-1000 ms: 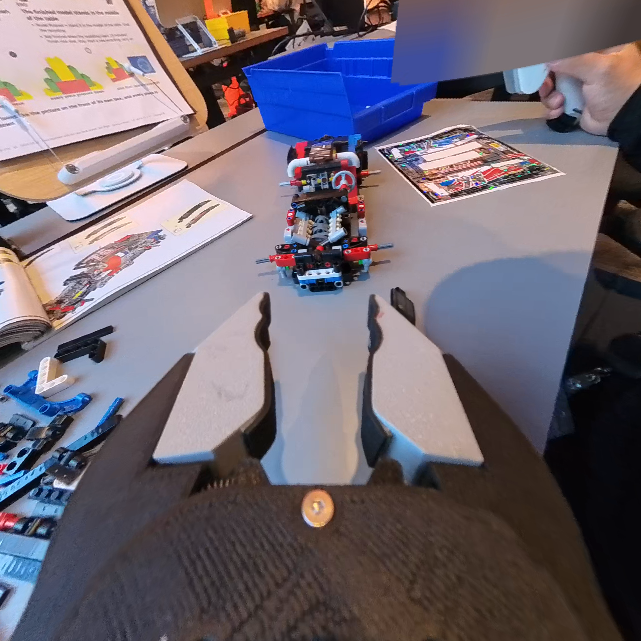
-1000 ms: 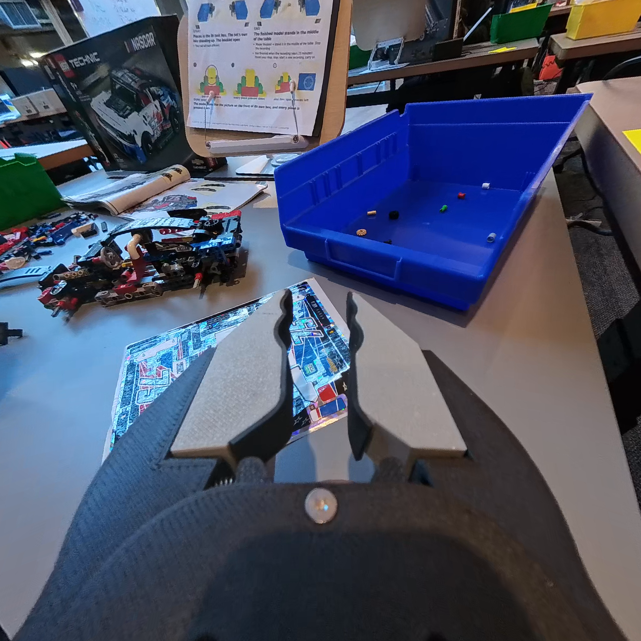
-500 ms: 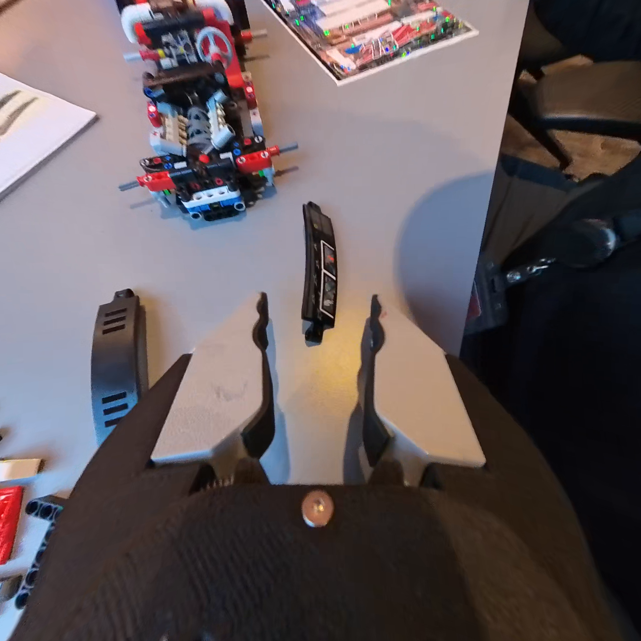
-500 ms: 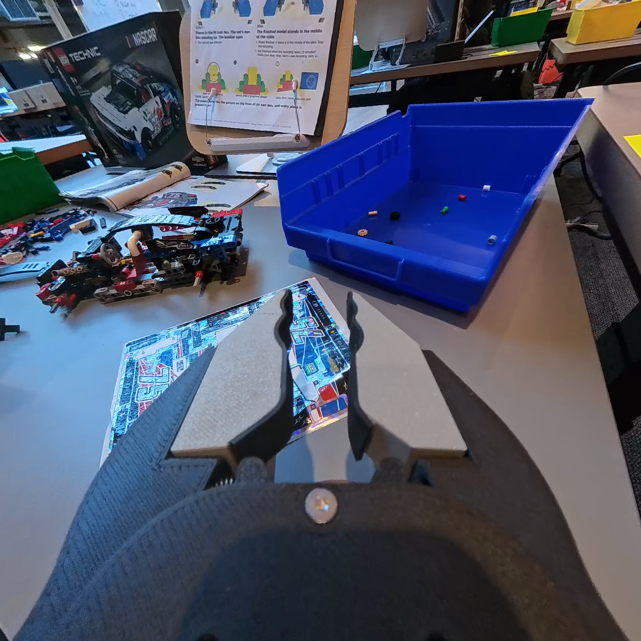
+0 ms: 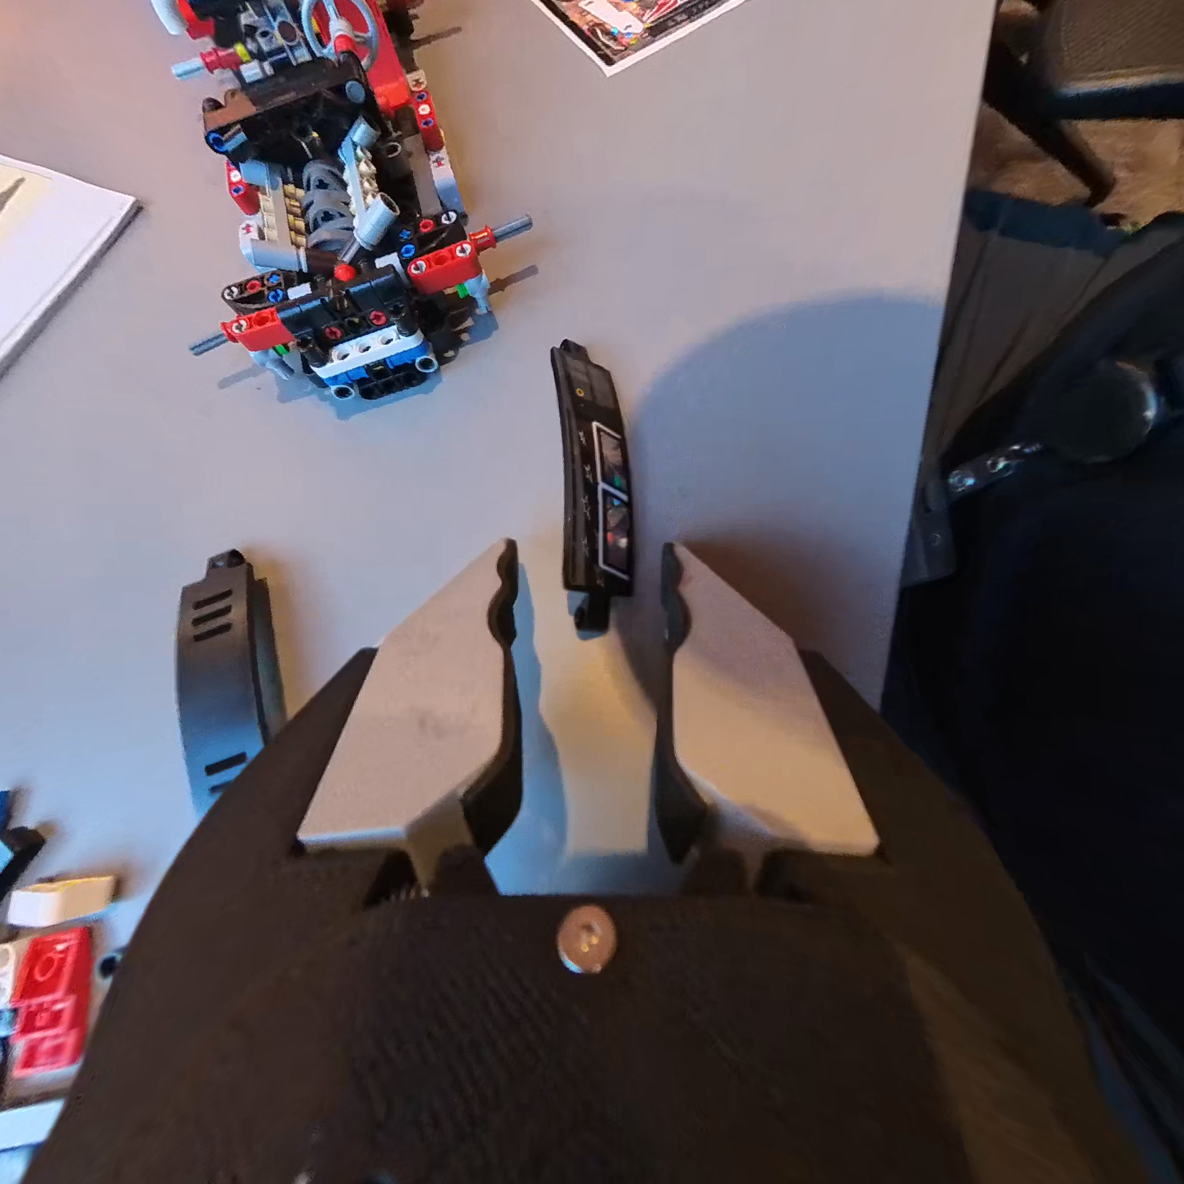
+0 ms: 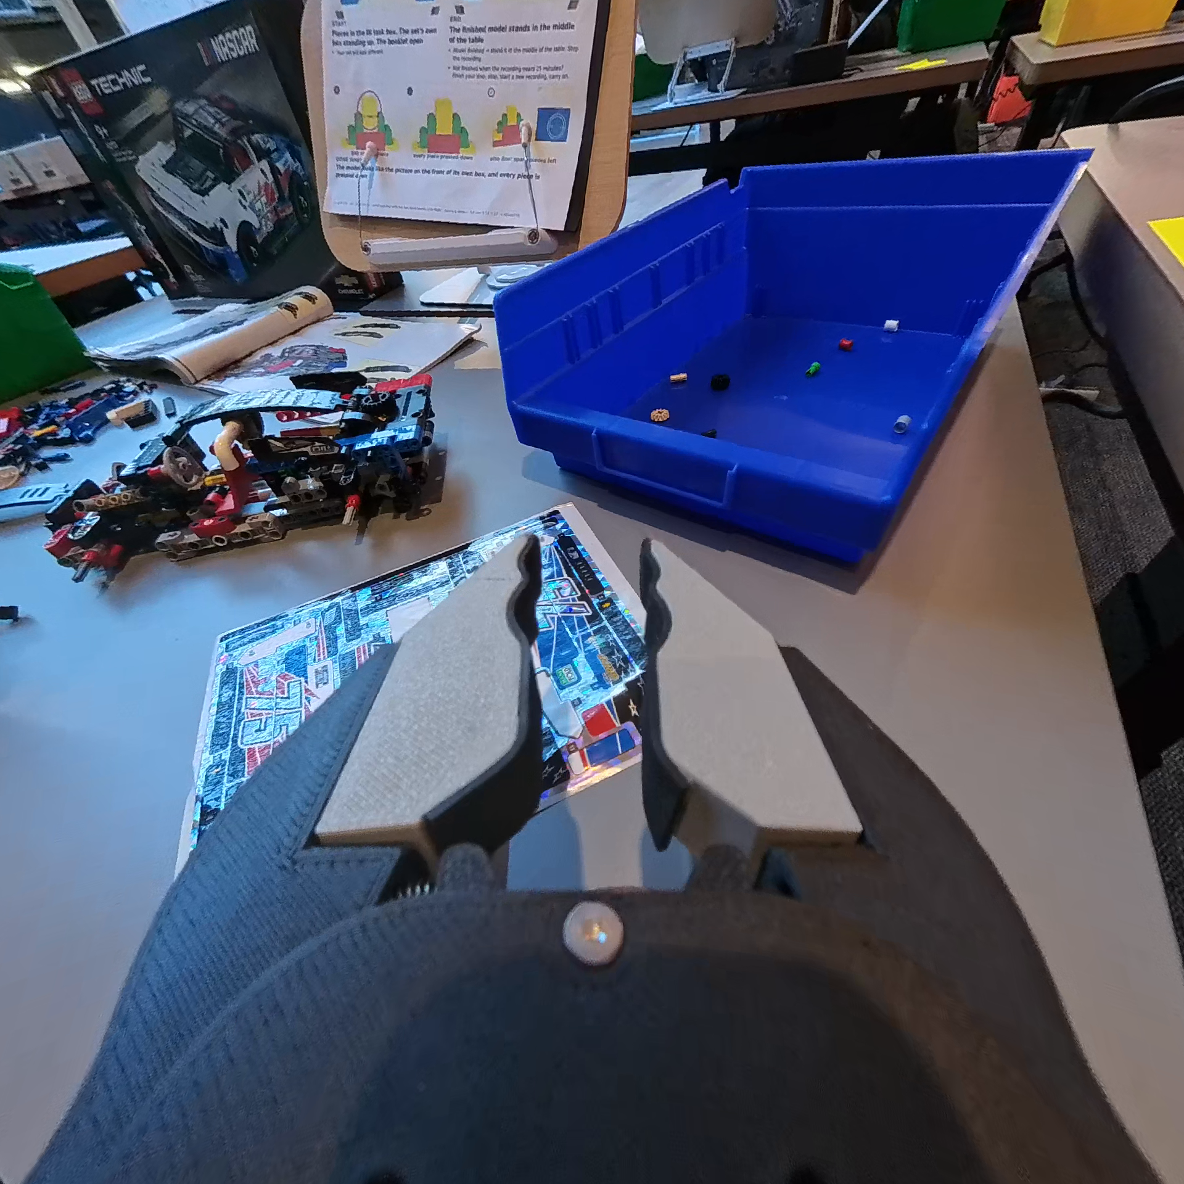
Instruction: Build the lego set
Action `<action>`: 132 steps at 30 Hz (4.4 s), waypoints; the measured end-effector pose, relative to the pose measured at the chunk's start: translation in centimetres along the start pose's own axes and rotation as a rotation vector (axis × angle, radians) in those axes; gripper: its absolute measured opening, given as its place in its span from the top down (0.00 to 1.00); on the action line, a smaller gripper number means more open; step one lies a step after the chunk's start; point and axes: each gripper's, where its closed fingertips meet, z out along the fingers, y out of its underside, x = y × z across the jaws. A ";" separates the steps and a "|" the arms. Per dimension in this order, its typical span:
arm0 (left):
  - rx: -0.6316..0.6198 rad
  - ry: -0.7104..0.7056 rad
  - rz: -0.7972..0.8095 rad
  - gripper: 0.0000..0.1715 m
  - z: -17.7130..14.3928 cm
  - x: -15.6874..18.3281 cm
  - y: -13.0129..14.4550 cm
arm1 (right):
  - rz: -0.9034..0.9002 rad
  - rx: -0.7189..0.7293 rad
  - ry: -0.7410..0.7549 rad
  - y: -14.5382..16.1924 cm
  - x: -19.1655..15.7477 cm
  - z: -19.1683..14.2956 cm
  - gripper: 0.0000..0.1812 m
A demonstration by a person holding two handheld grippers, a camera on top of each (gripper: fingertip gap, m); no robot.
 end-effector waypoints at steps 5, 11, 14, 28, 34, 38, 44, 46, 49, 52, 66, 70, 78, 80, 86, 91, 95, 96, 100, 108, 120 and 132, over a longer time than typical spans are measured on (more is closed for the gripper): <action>0.009 -0.089 0.122 0.77 0.3 -1.3 -0.2 | -0.023 -0.008 0.030 0.1 0.1 0.1 0.86; 0.014 -0.052 0.149 0.78 0.9 -1.9 -0.6 | -0.052 -0.042 0.077 0.5 0.4 0.5 0.87; 0.014 -0.032 0.165 0.82 1.2 -2.1 -0.7 | -0.063 -0.053 0.097 0.6 0.6 0.6 0.87; 0.070 -0.024 0.118 0.87 1.3 -3.9 -1.7 | -0.112 -0.094 0.179 0.9 1.4 1.4 0.88; 0.083 -0.015 0.116 0.87 1.1 -3.8 -1.8 | -0.134 -0.084 0.182 0.7 1.2 1.4 0.88; 0.096 -0.026 0.125 0.87 1.0 -3.8 -2.0 | -0.148 -0.066 0.177 0.5 1.0 1.3 0.88; 0.130 -0.045 0.134 0.87 0.6 -3.9 -2.3 | -0.194 -0.039 0.139 0.1 0.1 1.3 0.87; 0.132 -0.053 0.147 0.87 0.5 -3.8 -2.3 | -0.211 -0.036 0.112 0.0 -0.5 1.4 0.85; 0.133 -0.078 0.178 0.87 0.4 -3.7 -2.3 | -0.206 0.000 0.033 -0.5 -2.6 1.8 0.80; 0.134 -0.117 0.202 0.87 0.2 -3.8 -2.2 | -0.222 0.022 -0.025 -1.3 -5.6 2.7 0.73; 0.227 -0.146 0.167 0.87 -1.5 -4.0 -2.9 | -0.527 -0.122 -0.720 0.0 -29.4 6.9 0.66; 0.275 -0.111 0.127 0.88 -2.0 -4.0 -3.3 | -0.555 -0.180 -0.866 2.1 -34.3 7.7 0.68; 0.320 -0.009 0.104 0.88 -2.3 -3.0 -3.8 | -0.721 -0.344 -0.889 6.6 -37.7 9.9 0.77; 0.332 0.019 0.086 0.88 -2.5 -2.9 -3.9 | -0.745 -0.349 -0.877 7.0 -37.8 10.4 0.77; 0.327 0.052 -0.010 0.88 -2.5 -3.7 -3.8 | -0.709 -0.388 -0.807 7.4 -36.5 11.4 0.77; 0.304 0.059 0.008 0.88 -2.2 -3.4 -3.6 | -0.664 -0.370 -0.804 7.1 -35.8 11.2 0.78; 0.287 0.076 0.041 0.88 -2.0 -2.8 -3.4 | -0.688 -0.339 -0.832 6.7 -36.6 11.2 0.78; 0.285 0.079 0.047 0.88 -2.0 -2.7 -3.4 | -0.703 -0.333 -0.845 6.8 -36.9 11.2 0.78; 0.283 0.094 0.064 0.88 -2.0 -2.2 -3.4 | -0.762 -0.332 -0.878 7.3 -37.8 11.1 0.80; 0.277 0.096 0.100 1.00 -1.9 -1.7 -3.3 | -0.797 -0.316 -0.901 8.5 -38.8 10.8 0.87; 0.256 0.104 -0.006 0.79 -2.4 -2.5 -2.6 | -0.834 -0.434 -0.761 9.2 -37.9 12.5 0.84; 0.285 -0.026 0.004 0.84 -3.0 -4.6 -2.5 | -0.693 -0.559 -0.853 10.6 -38.1 11.8 0.88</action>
